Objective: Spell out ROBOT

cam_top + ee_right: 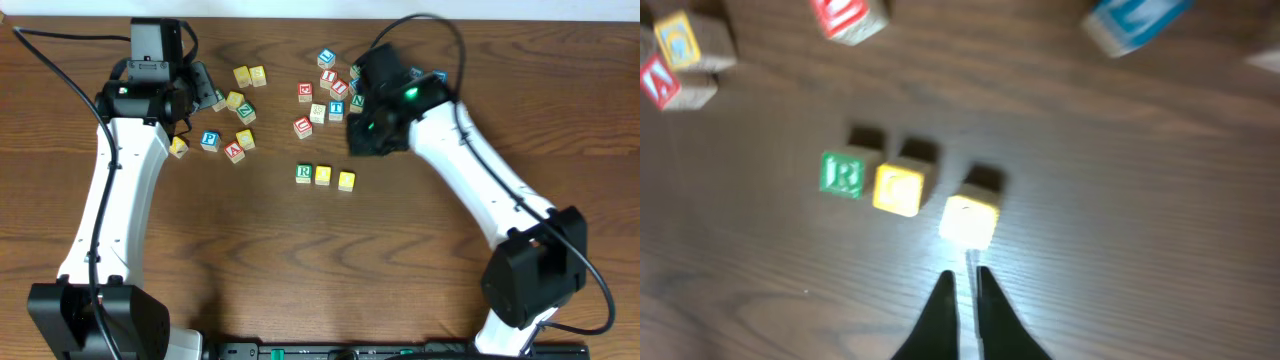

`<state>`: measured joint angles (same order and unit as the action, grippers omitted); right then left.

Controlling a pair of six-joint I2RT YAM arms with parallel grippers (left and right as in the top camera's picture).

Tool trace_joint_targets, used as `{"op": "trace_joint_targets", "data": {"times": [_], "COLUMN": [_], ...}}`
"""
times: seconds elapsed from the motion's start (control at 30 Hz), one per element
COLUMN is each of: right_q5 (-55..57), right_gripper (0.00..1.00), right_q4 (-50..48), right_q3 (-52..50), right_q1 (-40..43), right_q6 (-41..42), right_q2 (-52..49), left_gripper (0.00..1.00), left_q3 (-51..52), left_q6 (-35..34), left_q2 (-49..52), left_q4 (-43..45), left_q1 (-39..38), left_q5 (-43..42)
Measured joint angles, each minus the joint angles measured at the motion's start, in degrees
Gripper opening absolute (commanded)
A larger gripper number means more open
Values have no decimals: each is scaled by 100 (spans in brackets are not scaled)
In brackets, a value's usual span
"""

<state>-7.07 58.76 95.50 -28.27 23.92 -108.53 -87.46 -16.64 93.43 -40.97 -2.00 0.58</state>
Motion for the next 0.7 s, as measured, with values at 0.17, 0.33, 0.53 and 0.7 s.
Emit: {"op": "trace_joint_targets", "data": {"times": [0.17,0.33,0.53,0.7], "right_q5": [-24,-24,-26,-173], "right_gripper": [1,1,1,1], "right_q4": [-527,-1193,-1856,-2009], "right_q3": [-481,-938,-1276,-1276], "right_q1": [-380,-481,-481,-494], "right_q6": [229,411,584,656], "right_q2": [-13,-13,-120,-404], "left_gripper": [44,44,44,44], "left_q3": [0,0,0,0], "left_q6": [0,0,0,0], "left_q2": [0,2,2,2], "left_q4": [2,-9,-20,-44], "left_q1": [7,7,7,7], "left_q5": [-4,-2,-2,-2]}}
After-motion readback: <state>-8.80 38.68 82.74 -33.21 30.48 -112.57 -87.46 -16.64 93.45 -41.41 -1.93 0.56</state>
